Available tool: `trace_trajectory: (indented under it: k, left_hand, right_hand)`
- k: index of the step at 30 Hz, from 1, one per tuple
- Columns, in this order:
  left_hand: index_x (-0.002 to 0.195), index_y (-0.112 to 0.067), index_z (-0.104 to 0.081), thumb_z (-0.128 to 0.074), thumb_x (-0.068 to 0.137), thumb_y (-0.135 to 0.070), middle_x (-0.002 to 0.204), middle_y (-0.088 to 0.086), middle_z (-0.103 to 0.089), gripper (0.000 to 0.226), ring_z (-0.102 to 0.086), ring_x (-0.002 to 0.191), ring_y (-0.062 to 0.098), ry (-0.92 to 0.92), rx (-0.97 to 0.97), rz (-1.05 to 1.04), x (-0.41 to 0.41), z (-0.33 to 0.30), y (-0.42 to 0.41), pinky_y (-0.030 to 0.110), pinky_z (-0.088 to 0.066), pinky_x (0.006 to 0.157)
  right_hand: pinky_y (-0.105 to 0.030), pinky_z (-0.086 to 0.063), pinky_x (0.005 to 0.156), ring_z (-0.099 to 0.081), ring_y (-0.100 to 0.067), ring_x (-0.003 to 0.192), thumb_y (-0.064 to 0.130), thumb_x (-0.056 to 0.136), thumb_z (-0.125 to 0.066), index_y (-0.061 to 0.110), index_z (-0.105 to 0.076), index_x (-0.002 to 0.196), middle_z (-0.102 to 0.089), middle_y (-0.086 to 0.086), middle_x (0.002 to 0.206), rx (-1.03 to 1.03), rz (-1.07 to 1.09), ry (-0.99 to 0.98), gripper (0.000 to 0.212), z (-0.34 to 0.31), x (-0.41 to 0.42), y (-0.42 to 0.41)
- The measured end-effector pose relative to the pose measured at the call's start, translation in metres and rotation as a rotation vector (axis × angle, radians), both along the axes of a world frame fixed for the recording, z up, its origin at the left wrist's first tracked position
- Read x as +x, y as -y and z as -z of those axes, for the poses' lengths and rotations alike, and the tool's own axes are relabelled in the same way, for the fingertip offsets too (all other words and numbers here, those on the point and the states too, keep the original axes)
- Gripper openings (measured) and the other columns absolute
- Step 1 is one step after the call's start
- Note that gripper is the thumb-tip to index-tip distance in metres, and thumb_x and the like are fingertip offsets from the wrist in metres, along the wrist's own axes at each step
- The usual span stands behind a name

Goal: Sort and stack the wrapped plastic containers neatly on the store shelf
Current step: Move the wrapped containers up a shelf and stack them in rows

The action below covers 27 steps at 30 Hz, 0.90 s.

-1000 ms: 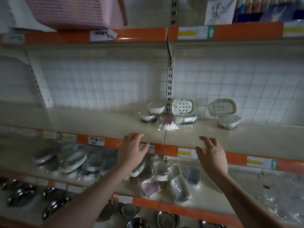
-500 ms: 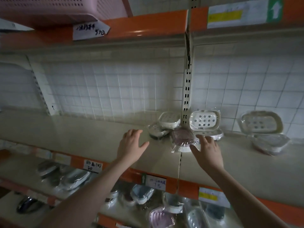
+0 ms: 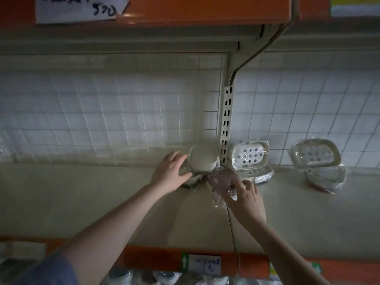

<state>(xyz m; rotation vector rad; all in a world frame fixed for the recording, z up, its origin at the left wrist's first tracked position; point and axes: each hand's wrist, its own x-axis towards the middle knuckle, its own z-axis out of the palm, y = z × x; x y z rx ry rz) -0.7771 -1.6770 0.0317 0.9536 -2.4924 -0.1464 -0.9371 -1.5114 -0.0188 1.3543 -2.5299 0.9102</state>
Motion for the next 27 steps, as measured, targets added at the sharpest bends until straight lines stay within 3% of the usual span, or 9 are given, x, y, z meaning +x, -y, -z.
trace_trajectory:
  k: [6,13,20,27]
  left_hand:
    - [0.148,-0.031,-0.028,-0.062,0.088,-0.037,0.159,-0.002,-0.014,0.069,-0.011,0.145,0.016,0.092,0.018,0.17,-0.028,-0.003,0.016,0.035,-0.018,0.117]
    - [0.14,-0.023,-0.045,-0.069,0.081,-0.043,0.146,-0.001,-0.043,0.067,-0.034,0.136,0.017,0.001,-0.025,0.256,-0.039,0.011,0.029,0.034,-0.028,0.112]
    - [0.116,-0.013,-0.065,-0.084,0.062,-0.04,0.111,0.005,-0.068,0.063,-0.062,0.102,0.027,-0.138,-0.276,0.189,-0.023,0.023,0.028,0.039,-0.047,0.086]
    - [0.094,-0.015,-0.071,-0.087,0.058,-0.037,0.075,0.0,-0.071,0.045,-0.065,0.067,0.025,-0.146,-0.389,0.167,-0.009,0.015,0.027,0.029,-0.047,0.066]
  right_hand:
    - [-0.035,-0.041,0.091,-0.047,-0.026,0.111,0.05,0.082,-0.06,0.021,-0.06,0.111,-0.052,-0.007,0.117,-0.009,-0.016,0.031,0.041,0.0,0.0,0.0]
    - [-0.034,-0.043,0.087,-0.048,-0.025,0.112,0.042,0.085,-0.061,0.023,-0.058,0.12,-0.052,-0.006,0.119,-0.027,-0.024,0.058,0.04,0.003,-0.001,-0.003]
    - [-0.033,-0.044,0.087,-0.05,-0.023,0.108,0.042,0.085,-0.061,0.021,-0.056,0.122,-0.053,-0.006,0.116,-0.028,-0.033,0.044,0.042,0.004,0.001,-0.009]
    - [-0.033,-0.045,0.087,-0.05,-0.023,0.11,0.045,0.085,-0.06,0.021,-0.055,0.125,-0.053,-0.007,0.117,-0.029,-0.048,0.031,0.047,0.006,0.004,-0.018]
